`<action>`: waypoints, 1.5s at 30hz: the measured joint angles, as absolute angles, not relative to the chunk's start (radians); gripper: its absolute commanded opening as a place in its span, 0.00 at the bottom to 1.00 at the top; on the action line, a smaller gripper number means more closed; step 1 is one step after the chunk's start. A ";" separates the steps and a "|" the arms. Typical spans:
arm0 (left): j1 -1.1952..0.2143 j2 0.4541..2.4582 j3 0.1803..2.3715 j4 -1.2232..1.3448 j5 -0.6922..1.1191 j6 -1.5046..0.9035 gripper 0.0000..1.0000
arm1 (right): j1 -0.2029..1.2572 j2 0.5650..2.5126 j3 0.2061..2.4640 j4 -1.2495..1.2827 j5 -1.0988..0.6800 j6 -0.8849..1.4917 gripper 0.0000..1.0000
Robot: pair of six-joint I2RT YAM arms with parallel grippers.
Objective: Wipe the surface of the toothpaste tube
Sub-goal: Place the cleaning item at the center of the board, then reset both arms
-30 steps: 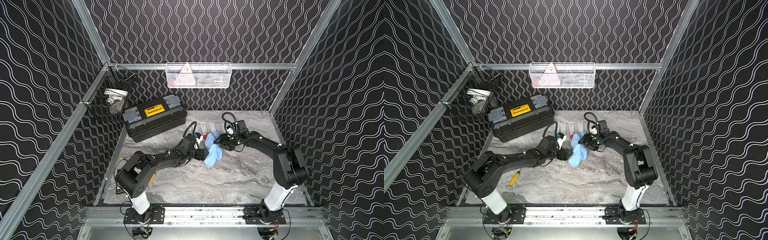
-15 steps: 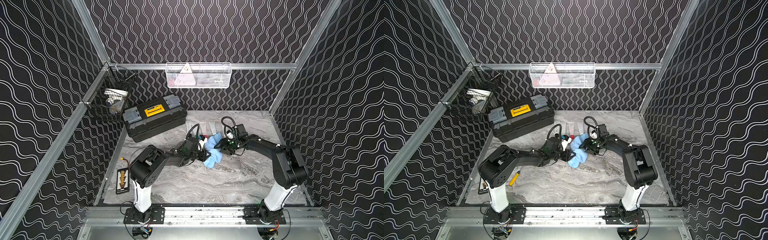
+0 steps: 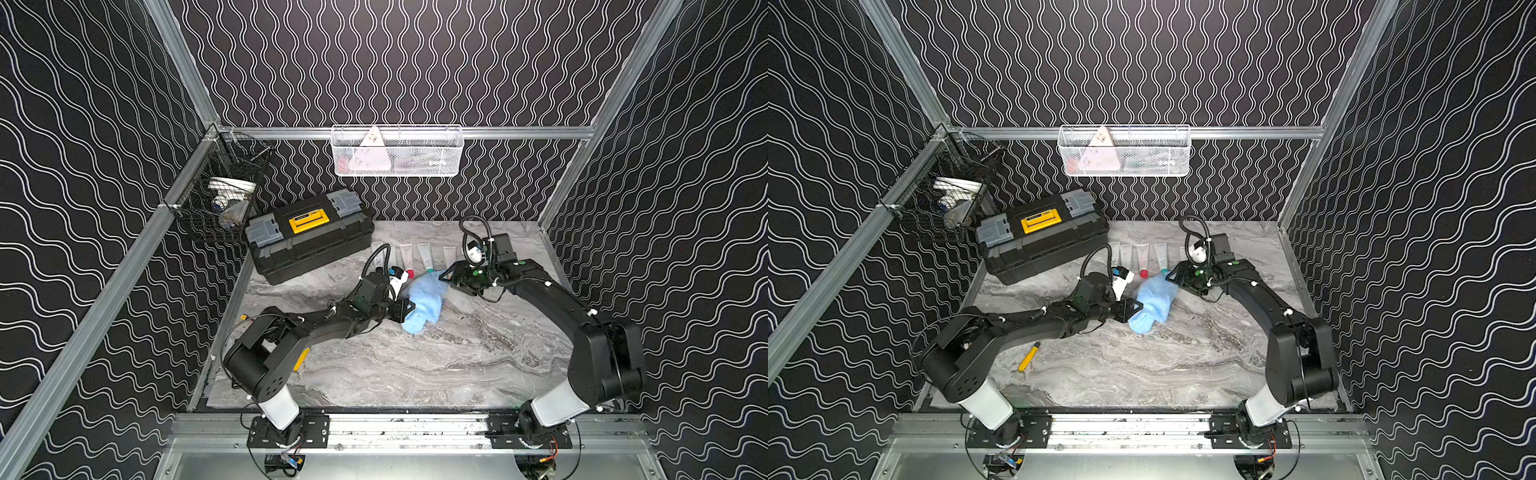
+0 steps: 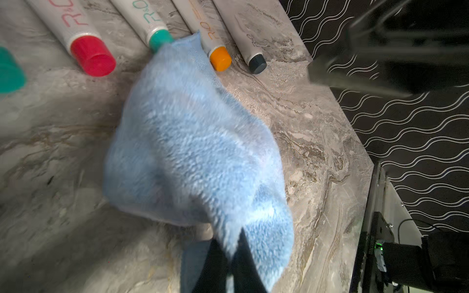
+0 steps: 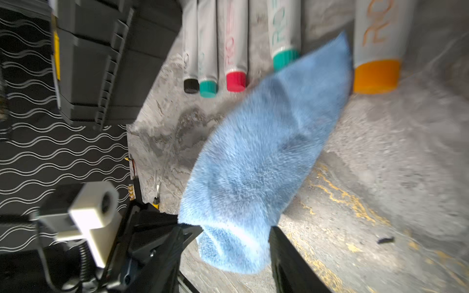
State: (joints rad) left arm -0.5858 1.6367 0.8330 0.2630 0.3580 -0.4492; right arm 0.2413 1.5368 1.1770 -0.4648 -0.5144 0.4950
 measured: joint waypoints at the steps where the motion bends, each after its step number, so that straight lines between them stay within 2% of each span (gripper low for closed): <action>1: -0.586 1.626 0.833 0.239 0.352 -0.449 0.00 | 0.232 1.515 1.179 -0.475 -0.504 0.487 0.57; 7: -0.594 1.607 0.858 0.092 0.345 -0.442 0.00 | 0.154 1.388 1.173 -0.515 -0.447 0.467 0.58; 12: -0.657 1.659 0.952 0.028 0.344 -0.442 0.02 | 0.093 1.340 1.164 -0.517 -0.417 0.460 0.58; 19: -0.706 1.697 1.058 -0.069 0.285 -0.415 0.60 | 0.059 1.300 1.146 -0.472 -0.325 0.455 0.62; 20: -0.703 1.676 1.064 -0.084 0.249 -0.403 0.66 | 0.054 1.295 1.140 -0.463 -0.304 0.452 0.63; 22: -0.690 1.629 1.076 -0.101 0.197 -0.385 0.72 | 0.044 1.285 1.114 -0.427 -0.263 0.443 0.66; 27: -0.636 1.550 1.086 -0.087 0.007 -0.331 0.76 | 0.015 1.279 1.059 -0.369 -0.152 0.426 0.77; 33: -0.565 1.511 1.056 -0.024 -0.158 -0.281 0.77 | -0.036 1.288 1.002 -0.274 -0.079 0.417 0.84; 34: -0.553 1.502 1.037 -0.005 -0.187 -0.268 0.78 | -0.044 1.296 0.988 -0.254 -0.064 0.408 0.88; 35: -0.540 1.493 1.013 0.019 -0.217 -0.258 0.79 | -0.053 1.305 0.973 -0.236 -0.052 0.407 0.99; 45: -0.381 1.374 0.766 0.194 -0.522 -0.167 0.96 | -0.074 1.379 0.717 -0.011 0.170 0.402 1.00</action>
State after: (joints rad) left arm -0.3805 1.3743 0.7658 0.1944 -0.5217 -0.1665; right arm -0.0738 1.3788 0.7166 -0.0109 0.1696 0.4023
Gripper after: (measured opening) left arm 0.921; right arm 0.999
